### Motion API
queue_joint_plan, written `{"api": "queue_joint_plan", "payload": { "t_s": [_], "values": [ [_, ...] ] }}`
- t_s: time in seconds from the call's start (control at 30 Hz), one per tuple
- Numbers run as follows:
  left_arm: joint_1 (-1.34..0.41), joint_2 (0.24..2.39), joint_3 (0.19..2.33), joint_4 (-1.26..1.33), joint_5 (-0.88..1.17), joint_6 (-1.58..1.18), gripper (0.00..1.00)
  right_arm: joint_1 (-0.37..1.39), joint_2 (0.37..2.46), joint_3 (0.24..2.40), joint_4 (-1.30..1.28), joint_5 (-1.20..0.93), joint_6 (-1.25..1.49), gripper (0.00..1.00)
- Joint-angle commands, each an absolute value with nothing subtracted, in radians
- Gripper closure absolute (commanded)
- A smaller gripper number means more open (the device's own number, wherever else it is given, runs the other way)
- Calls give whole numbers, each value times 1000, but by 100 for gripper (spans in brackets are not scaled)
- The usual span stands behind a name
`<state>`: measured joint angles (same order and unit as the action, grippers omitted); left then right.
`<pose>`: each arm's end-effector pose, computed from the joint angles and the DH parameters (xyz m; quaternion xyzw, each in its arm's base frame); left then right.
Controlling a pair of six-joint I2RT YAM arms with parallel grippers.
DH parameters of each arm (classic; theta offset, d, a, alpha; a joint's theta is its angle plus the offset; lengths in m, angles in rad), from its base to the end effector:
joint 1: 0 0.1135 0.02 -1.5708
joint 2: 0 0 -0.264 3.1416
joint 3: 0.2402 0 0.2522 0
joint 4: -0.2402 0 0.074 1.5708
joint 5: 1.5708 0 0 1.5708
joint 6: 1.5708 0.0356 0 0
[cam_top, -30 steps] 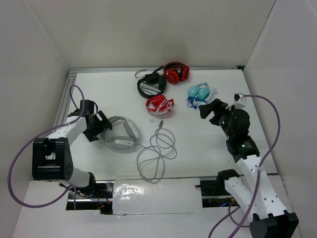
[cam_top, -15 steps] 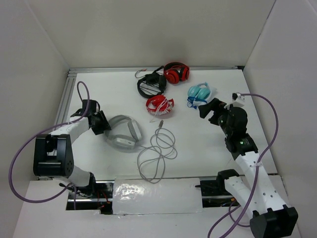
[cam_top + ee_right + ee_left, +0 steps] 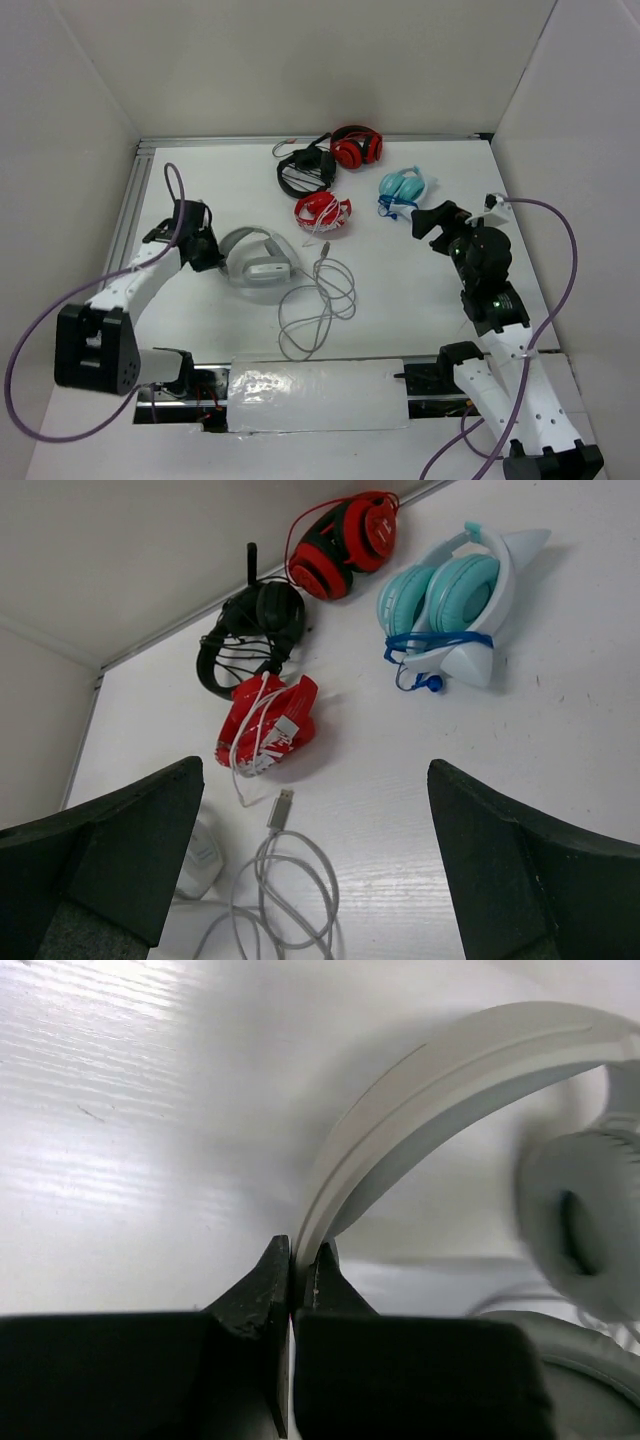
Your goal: Wrap the headphones
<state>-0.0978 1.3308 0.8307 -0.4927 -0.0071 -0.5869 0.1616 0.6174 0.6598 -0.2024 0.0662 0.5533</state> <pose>0.2596 -0.0252 0.2133 -0.2331 0.9298 -0.0925 0.2696 0.1534 0.0226 0.3192 0.1691 0.7422 0.2031 0.6158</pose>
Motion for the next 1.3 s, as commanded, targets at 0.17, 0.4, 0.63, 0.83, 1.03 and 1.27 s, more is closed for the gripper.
{"api": "queue_joint_plan", "payload": {
  "t_s": [0.17, 0.4, 0.63, 0.83, 1.03, 1.27],
  "values": [
    [-222, 880, 1034, -627, -9, -663, 100, 173, 581, 669, -167, -141, 470, 0],
    [-264, 865, 1299, -632, -47, -683, 100, 231, 563, 560, 67, -391, 332, 0],
    [-285, 1086, 1615, -682, -130, -716, 100, 438, 655, 459, 280, -433, 192, 0],
    [-291, 1248, 1900, -771, -123, -747, 100, 575, 843, 357, 630, -347, 153, 0],
    [-305, 1233, 1936, -689, -48, -727, 100, 678, 1139, 521, 822, -213, 170, 0],
    [-304, 1195, 1973, -653, 9, -681, 100, 747, 1393, 672, 859, -124, 221, 32]
  ]
}}
